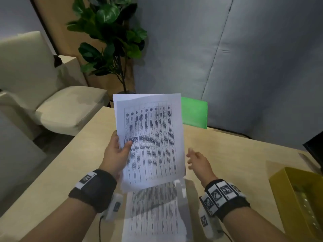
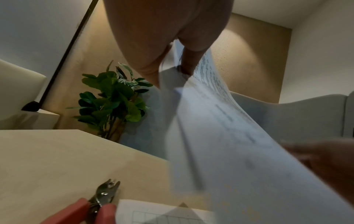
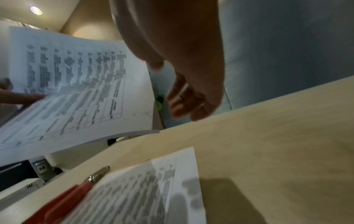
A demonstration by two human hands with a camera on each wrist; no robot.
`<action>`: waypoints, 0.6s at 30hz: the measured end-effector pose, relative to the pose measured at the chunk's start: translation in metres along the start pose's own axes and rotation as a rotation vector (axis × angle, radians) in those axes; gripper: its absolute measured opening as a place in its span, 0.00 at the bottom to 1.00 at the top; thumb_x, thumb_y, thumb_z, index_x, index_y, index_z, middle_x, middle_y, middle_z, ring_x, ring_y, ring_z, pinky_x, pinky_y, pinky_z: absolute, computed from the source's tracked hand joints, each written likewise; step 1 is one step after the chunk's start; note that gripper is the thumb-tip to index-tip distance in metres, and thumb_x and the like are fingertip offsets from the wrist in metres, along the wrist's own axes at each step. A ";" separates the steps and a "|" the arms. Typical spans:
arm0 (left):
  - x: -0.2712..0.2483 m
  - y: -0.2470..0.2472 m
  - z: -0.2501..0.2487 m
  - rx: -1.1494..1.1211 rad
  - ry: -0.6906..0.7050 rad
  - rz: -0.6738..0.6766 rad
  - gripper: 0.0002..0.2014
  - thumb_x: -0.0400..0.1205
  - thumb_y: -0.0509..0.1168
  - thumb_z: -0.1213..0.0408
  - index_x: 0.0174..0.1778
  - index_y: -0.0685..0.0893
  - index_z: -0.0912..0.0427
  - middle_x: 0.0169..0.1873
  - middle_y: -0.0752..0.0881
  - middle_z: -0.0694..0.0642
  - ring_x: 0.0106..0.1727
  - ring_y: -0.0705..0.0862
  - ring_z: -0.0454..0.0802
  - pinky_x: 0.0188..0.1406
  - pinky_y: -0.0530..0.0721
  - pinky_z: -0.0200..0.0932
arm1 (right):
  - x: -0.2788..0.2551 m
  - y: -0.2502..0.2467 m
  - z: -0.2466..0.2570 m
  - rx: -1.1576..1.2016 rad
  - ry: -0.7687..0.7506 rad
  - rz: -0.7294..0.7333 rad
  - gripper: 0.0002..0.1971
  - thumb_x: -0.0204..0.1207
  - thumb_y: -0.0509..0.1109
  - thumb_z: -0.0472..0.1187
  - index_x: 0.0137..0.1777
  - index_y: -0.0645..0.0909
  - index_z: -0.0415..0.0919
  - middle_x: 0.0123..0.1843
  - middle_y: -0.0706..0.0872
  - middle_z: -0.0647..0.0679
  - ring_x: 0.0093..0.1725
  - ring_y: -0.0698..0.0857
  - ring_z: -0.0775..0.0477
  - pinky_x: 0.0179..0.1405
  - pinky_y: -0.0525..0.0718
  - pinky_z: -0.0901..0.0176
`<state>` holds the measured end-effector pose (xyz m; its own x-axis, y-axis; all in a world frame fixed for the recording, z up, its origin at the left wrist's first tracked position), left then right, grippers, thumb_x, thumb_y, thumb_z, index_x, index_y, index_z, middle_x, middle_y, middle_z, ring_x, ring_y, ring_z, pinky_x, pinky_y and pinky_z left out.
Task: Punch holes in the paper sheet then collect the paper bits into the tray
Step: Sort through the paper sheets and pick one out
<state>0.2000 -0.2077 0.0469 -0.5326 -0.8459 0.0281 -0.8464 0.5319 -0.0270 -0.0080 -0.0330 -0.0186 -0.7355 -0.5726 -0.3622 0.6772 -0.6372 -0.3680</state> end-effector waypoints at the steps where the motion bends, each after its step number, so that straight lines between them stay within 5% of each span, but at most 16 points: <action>1: 0.002 -0.003 0.002 0.013 -0.003 0.007 0.15 0.84 0.57 0.75 0.63 0.69 0.54 0.53 0.82 0.44 0.42 0.87 0.26 0.35 0.82 0.21 | 0.004 0.004 -0.011 -0.131 0.049 0.020 0.22 0.82 0.58 0.58 0.53 0.77 0.37 0.55 0.85 0.40 0.52 0.84 0.41 0.55 0.81 0.48; 3: 0.005 -0.011 0.006 0.036 -0.007 0.003 0.15 0.85 0.57 0.75 0.65 0.69 0.55 0.55 0.82 0.47 0.43 0.87 0.27 0.35 0.82 0.22 | 0.010 0.016 -0.039 -0.403 0.156 0.144 0.23 0.79 0.64 0.57 0.55 0.75 0.34 0.62 0.82 0.34 0.56 0.84 0.37 0.61 0.80 0.46; 5: 0.007 -0.018 0.009 0.053 -0.016 -0.015 0.16 0.85 0.58 0.73 0.67 0.69 0.56 0.57 0.83 0.51 0.44 0.88 0.35 0.34 0.84 0.24 | 0.011 0.027 -0.065 -0.629 0.275 0.223 0.40 0.72 0.69 0.63 0.71 0.67 0.31 0.72 0.72 0.34 0.66 0.78 0.38 0.65 0.78 0.48; 8: 0.008 -0.023 0.011 0.068 -0.030 -0.030 0.16 0.85 0.59 0.71 0.67 0.69 0.56 0.56 0.83 0.53 0.43 0.85 0.40 0.30 0.84 0.27 | 0.008 0.034 -0.079 -0.766 0.284 0.149 0.54 0.62 0.74 0.68 0.77 0.57 0.34 0.75 0.63 0.37 0.72 0.72 0.35 0.67 0.78 0.47; 11: 0.013 -0.025 0.014 0.075 -0.046 -0.029 0.16 0.85 0.59 0.71 0.67 0.69 0.55 0.55 0.83 0.56 0.36 0.84 0.41 0.25 0.84 0.30 | 0.011 0.044 -0.080 -0.853 0.215 0.119 0.52 0.59 0.79 0.65 0.74 0.59 0.37 0.71 0.66 0.40 0.69 0.74 0.36 0.65 0.80 0.46; 18: 0.024 -0.015 0.015 0.033 -0.047 -0.001 0.15 0.85 0.58 0.72 0.65 0.69 0.53 0.56 0.83 0.50 0.39 0.89 0.37 0.30 0.84 0.28 | 0.021 0.045 -0.072 -0.789 0.203 0.104 0.35 0.67 0.78 0.54 0.68 0.69 0.39 0.68 0.70 0.41 0.66 0.76 0.38 0.64 0.81 0.47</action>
<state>0.2002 -0.2369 0.0325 -0.5303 -0.8476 -0.0190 -0.8456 0.5304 -0.0596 0.0085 -0.0370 -0.1044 -0.7011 -0.4564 -0.5479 0.6124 0.0081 -0.7905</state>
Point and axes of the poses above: each hand's wrist, its own x-axis towards the middle knuckle, its own y-axis out of the palm, z = x × y, the point moved 6 cm from there along x, towards the middle knuckle
